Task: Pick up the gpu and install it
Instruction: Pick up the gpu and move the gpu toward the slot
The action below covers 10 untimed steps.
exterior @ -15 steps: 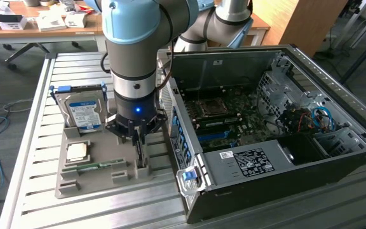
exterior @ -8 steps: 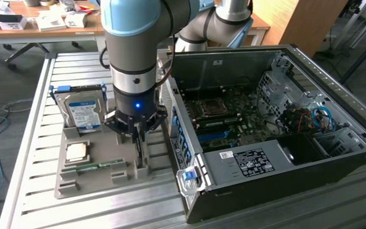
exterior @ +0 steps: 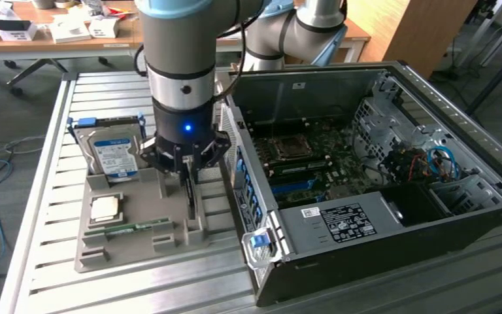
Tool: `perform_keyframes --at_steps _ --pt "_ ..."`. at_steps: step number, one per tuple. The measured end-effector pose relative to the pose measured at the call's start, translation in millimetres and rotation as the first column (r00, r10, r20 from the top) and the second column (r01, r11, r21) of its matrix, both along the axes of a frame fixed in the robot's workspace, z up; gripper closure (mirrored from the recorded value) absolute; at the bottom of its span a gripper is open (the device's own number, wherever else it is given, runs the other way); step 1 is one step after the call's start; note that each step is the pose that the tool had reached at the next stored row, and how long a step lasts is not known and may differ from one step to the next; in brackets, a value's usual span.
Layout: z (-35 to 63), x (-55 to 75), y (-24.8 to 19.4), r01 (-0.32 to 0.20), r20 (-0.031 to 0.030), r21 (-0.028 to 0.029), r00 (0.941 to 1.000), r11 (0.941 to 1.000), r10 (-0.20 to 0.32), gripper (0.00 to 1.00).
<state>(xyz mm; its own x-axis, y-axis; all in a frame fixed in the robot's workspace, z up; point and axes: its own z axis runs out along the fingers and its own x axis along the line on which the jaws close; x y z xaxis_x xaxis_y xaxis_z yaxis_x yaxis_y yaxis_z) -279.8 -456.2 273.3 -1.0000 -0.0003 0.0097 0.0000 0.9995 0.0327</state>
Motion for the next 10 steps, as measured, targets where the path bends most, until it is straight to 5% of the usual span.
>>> perform_keyframes --at_steps 10 --pt "45.6 0.3 0.0 0.000 0.0000 0.0001 1.0000 1.0000 0.000 0.74"
